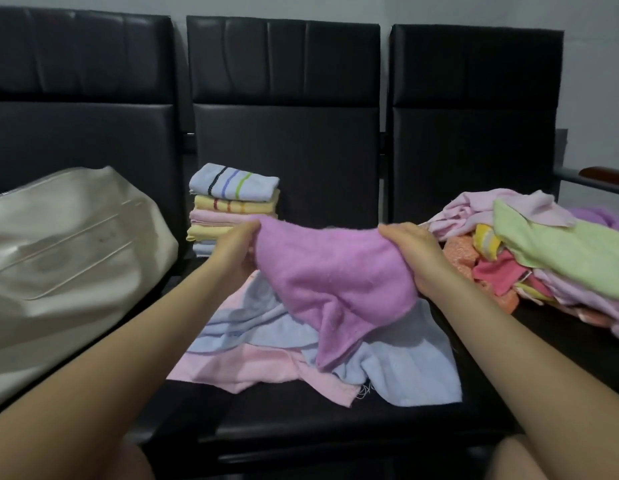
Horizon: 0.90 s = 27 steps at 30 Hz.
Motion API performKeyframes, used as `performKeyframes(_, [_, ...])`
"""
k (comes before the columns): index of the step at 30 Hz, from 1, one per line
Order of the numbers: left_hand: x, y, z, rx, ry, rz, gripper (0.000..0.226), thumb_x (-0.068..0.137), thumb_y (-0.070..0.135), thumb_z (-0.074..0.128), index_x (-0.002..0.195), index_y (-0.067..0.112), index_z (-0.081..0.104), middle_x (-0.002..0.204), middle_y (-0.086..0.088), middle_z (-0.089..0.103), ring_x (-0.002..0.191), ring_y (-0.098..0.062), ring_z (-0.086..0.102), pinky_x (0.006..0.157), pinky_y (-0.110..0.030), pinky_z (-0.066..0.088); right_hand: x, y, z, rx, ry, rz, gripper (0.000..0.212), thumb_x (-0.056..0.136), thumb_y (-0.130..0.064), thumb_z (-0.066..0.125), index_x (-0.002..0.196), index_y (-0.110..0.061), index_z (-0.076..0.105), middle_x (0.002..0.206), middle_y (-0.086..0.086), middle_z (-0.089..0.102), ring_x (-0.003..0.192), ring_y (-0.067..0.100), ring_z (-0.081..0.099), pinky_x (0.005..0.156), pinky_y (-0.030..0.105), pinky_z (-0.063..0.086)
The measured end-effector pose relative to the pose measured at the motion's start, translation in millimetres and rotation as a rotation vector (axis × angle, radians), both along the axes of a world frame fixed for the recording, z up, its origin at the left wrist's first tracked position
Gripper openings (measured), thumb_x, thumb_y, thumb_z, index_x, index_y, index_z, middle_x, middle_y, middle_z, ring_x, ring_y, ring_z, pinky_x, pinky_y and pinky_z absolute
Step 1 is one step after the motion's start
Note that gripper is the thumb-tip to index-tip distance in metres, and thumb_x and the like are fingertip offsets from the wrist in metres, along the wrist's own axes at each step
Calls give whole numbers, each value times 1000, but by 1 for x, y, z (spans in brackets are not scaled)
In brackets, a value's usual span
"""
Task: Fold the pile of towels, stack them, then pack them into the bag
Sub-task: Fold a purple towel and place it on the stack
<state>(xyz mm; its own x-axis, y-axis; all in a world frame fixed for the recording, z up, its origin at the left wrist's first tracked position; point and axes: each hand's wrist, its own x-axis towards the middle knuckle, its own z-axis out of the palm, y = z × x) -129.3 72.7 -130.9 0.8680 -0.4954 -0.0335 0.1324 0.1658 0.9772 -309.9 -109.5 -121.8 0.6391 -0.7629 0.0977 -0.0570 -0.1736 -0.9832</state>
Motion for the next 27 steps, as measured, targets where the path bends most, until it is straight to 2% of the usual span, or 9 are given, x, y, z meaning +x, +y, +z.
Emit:
performKeyframes(4, [-2, 9, -28, 316, -33, -201, 30, 87, 41, 67, 100, 14, 68, 96, -5, 69, 88, -19, 66, 74, -30, 53, -3, -13, -30, -177, 374, 1, 21, 89, -19, 63, 98, 0, 62, 86, 7, 56, 70, 13, 49, 58, 24, 35])
performKeyframes(6, [-3, 12, -38, 436, -39, -246, 54, 70, 46, 79, 110, 12, 67, 104, -8, 72, 98, -23, 69, 88, -38, 56, -7, -19, -38, -150, 457, -4, 21, 87, -18, 65, 94, 2, 63, 84, 14, 54, 75, 23, 52, 60, 28, 34])
performKeyframes(8, [-5, 12, -42, 452, -57, -215, 42, 77, 35, 76, 108, 9, 66, 101, -8, 70, 91, -24, 68, 82, -37, 58, -8, -27, -42, -178, 444, -52, 28, 87, -17, 65, 96, 10, 64, 92, 25, 59, 82, 31, 56, 63, 30, 36])
performKeyframes(11, [-15, 13, -31, 356, -165, -87, 11, 91, 24, 58, 92, 15, 64, 87, -3, 57, 73, -16, 53, 60, -26, 45, -5, -27, -35, -79, 227, -56, 12, 91, -15, 62, 85, -5, 63, 86, 12, 62, 78, 20, 55, 63, 28, 42])
performKeyframes(16, [-27, 9, 5, 12, -309, 78, 23, 96, 22, 47, 81, 30, 63, 87, 8, 55, 82, -8, 50, 73, -28, 43, 13, -31, -9, 425, -420, 17, 9, 94, -6, 56, 102, -10, 59, 99, 10, 65, 94, 23, 62, 85, 35, 52])
performKeyframes(19, [-25, 1, 7, -27, -297, 81, 20, 99, 28, 46, 87, 34, 61, 98, 11, 55, 92, -6, 51, 83, -30, 43, 23, -25, -7, 599, -593, 106, 38, 96, -1, 52, 133, -9, 48, 113, 15, 61, 108, 25, 62, 95, 35, 52])
performKeyframes(22, [-13, -4, -11, 39, -292, 65, 14, 100, 31, 47, 97, 29, 61, 105, 5, 60, 101, -13, 54, 88, -33, 45, 24, -15, -24, 421, -209, 129, 59, 94, -7, 57, 147, -14, 30, 109, 13, 60, 82, 19, 62, 57, 27, 49])
performKeyframes(25, [0, -2, -28, 67, -179, 68, 12, 99, 32, 48, 101, 28, 59, 103, 3, 59, 97, -17, 55, 90, -38, 49, 18, -10, -41, 225, 144, 13, 23, 90, -13, 62, 108, -5, 51, 75, 11, 52, 44, 13, 49, 44, 22, 31])
performKeyframes(27, [6, -2, -32, 50, -45, 99, 11, 96, 31, 49, 97, 25, 58, 92, 0, 55, 75, -16, 50, 60, -28, 54, 14, -12, -47, 297, 120, -44, 17, 88, -13, 65, 98, -1, 59, 72, 10, 53, 50, 16, 51, 47, 27, 36])
